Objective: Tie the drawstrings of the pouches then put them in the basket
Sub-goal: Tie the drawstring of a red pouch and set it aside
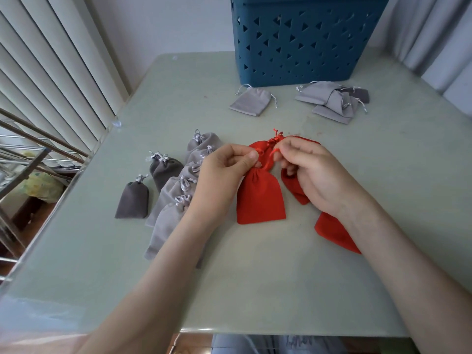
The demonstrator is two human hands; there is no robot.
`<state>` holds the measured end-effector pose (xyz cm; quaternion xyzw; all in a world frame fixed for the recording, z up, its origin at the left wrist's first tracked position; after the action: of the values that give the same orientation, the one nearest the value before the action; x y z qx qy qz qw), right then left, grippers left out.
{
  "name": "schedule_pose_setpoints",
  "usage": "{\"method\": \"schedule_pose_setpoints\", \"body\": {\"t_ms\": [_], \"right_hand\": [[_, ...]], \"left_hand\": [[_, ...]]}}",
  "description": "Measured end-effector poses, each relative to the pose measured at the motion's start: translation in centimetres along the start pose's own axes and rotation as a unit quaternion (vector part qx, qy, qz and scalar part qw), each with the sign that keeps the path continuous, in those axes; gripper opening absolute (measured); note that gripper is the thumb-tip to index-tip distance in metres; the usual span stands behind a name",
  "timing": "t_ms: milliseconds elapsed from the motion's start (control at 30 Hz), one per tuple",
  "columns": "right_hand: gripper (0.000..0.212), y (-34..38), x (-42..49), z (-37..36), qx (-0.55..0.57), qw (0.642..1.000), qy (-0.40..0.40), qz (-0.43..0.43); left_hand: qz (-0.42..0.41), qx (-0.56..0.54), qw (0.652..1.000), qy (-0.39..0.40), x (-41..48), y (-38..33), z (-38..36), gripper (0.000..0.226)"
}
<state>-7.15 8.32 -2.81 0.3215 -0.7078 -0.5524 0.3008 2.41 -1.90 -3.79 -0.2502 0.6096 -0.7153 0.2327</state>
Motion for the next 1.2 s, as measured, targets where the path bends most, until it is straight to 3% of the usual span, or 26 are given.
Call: {"method": "schedule_pose_setpoints", "body": {"t_ms": [100,167,267,467,600,733,833,1067,1200], "right_hand": [[0.024,-0.1,-0.4,-1.6,0.004,0.998,0.065,0.010],[0.022,0.1,-0.7,-2.1,-0.051,0.994,0.086,0.037],[0.015,0.4,-0.5,-2.0,-0.126,0.987,0.070,0.074],[0.025,0.5,-0.4,-1.8,-0.213,0.970,0.033,0.116],[0.018,1.1,-0.6,-1.6,-0.267,0.950,0.002,0.159],[0.038,1.5,-0.7,-1.8,-0.244,0.954,0.009,0.175],[0.020,1.4,-0.6,-1.8,-0.247,0.956,0.017,0.159],[0.029,1.6,-0.6,-1.5,-0.204,0.966,0.005,0.159],[0.022,1.5,-0.7,-1.5,-0.206,0.966,0.006,0.155]], "left_hand": [[-0.013,0.018,1.000,-0.009,0.0,-0.1,-0.1,0.007],[-0.009,0.014,1.000,-0.016,0.0,-0.1,-0.1,0.009],[-0.009,0.027,0.999,-0.022,-0.1,-0.2,0.0,0.010],[-0.016,0.078,0.996,-0.033,-0.2,-0.1,0.1,0.010],[-0.014,0.092,0.995,-0.044,-0.3,-0.1,0.1,0.010],[-0.026,0.100,0.994,-0.041,-0.4,-0.4,0.0,0.011],[-0.038,0.105,0.993,-0.028,-0.6,-0.7,-0.1,0.013],[-0.066,0.131,0.989,0.010,-0.9,-1.1,-0.8,0.019],[-0.099,0.178,0.979,-0.018,-1.2,-1.7,-0.7,0.008]]}}
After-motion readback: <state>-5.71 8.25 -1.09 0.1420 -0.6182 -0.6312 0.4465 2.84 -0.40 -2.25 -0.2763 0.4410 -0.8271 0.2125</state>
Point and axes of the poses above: each hand's wrist, its own x-axis towards the middle knuckle, its own z-axis out of the back of the hand, y = z × x, the point moved 8 cm from there along x, towards the middle knuckle, and after that the axes turned 11 degrees about x, right-handed, at the moved point
